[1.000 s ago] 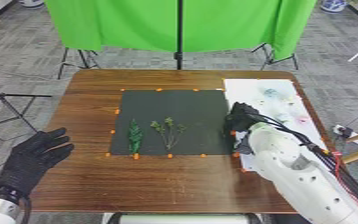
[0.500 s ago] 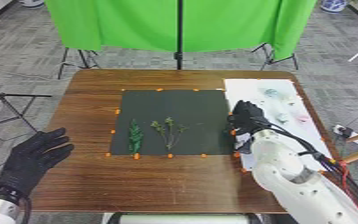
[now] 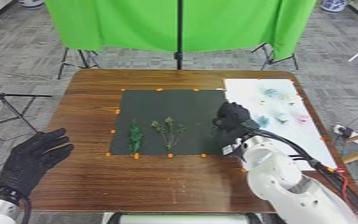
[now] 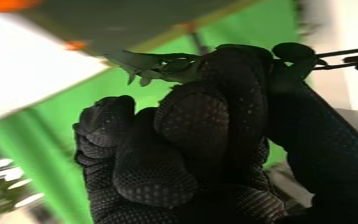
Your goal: Arrange flowers
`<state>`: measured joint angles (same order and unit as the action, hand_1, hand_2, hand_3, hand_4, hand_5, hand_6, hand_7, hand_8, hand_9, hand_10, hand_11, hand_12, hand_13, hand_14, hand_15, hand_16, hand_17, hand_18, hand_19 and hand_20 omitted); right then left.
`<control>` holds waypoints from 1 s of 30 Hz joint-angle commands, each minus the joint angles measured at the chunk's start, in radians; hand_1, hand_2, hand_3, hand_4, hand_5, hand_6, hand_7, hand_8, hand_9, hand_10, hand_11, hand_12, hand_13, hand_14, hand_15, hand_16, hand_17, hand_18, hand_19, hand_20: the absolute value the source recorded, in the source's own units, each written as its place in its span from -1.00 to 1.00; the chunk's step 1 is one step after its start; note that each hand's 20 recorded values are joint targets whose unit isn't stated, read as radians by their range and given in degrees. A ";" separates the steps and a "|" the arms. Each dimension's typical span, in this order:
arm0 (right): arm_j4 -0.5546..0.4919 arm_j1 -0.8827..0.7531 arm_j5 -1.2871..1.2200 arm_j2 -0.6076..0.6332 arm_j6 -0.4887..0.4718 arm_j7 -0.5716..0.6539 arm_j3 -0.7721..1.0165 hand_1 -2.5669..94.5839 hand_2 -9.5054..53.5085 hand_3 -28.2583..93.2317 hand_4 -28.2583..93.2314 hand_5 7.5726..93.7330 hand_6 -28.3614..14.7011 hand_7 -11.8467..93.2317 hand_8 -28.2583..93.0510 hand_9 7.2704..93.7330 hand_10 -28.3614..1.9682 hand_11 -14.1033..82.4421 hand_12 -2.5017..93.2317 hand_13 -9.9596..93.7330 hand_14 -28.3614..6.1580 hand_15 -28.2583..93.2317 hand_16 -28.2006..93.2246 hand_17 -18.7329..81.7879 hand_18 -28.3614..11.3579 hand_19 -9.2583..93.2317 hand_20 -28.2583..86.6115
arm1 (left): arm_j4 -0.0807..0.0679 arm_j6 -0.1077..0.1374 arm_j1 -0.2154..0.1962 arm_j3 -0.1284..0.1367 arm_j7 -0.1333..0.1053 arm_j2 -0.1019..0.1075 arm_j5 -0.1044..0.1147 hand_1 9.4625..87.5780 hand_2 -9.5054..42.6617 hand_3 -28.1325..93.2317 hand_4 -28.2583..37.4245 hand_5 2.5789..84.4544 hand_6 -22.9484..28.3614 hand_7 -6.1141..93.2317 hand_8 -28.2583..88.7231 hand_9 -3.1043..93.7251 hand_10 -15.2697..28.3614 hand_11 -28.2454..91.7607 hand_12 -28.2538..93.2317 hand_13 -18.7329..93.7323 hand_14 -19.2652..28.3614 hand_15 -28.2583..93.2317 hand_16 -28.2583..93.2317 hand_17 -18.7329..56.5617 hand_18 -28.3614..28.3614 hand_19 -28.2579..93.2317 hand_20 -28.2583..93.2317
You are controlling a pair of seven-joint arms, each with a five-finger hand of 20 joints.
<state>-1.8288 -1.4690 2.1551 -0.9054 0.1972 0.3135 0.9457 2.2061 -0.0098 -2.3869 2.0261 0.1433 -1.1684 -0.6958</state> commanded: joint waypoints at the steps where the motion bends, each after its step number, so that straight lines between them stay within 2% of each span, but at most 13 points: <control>1: 0.015 0.109 0.090 -0.012 -0.002 -0.092 -0.107 -0.30 -0.60 1.00 -0.52 0.95 -0.20 0.59 -0.90 0.92 0.11 0.46 -0.36 0.76 0.07 0.83 -0.04 0.08 -0.65 1.00 0.24 | -0.003 -0.002 -0.014 -0.002 0.004 -0.008 -0.004 -0.55 -0.41 0.66 -1.00 -0.05 0.16 -0.38 -0.72 -0.22 0.41 0.04 -0.30 -0.18 0.58 0.30 -0.66 -0.67 0.84 0.50 -0.59; 13: 0.116 0.225 0.199 0.045 -0.050 -0.146 -0.244 -0.31 -0.56 1.00 -0.55 0.96 -0.17 0.61 -0.99 0.91 0.15 0.46 -0.36 0.76 0.09 0.82 -0.04 0.08 -0.62 1.00 0.22 | -0.004 0.000 -0.015 -0.004 0.001 -0.007 -0.005 -0.56 -0.41 0.66 -1.00 -0.05 0.15 -0.38 -0.72 -0.22 0.41 0.04 -0.30 -0.18 0.58 0.31 -0.66 -0.67 0.84 0.50 -0.59; 25: 0.146 0.242 0.237 0.081 -0.125 -0.205 -0.268 -0.32 -0.53 1.00 -0.63 0.96 -0.10 0.59 -1.00 0.88 0.21 0.46 -0.36 0.73 0.13 0.81 -0.04 0.06 -0.58 0.99 0.19 | -0.005 0.007 -0.013 -0.007 0.002 -0.004 -0.004 -0.56 -0.40 0.66 -1.00 -0.05 0.15 -0.38 -0.72 -0.22 0.42 0.04 -0.30 -0.18 0.58 0.31 -0.66 -0.67 0.84 0.50 -0.59; 30: 0.149 0.241 0.242 0.086 -0.148 -0.212 -0.271 -0.32 -0.54 1.00 -0.66 0.96 -0.05 0.58 -1.00 0.87 0.23 0.46 -0.36 0.73 0.14 0.80 -0.04 0.06 -0.57 0.98 0.18 | -0.005 0.001 -0.013 -0.007 0.001 -0.003 -0.003 -0.55 -0.40 0.66 -1.00 -0.05 0.15 -0.38 -0.72 -0.22 0.42 0.04 -0.30 -0.18 0.58 0.30 -0.66 -0.67 0.84 0.50 -0.59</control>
<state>-1.6981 -1.2269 2.3716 -0.8428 0.0807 0.1079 0.6858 2.2059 -0.0094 -2.3872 2.0242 0.1422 -1.1676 -0.6961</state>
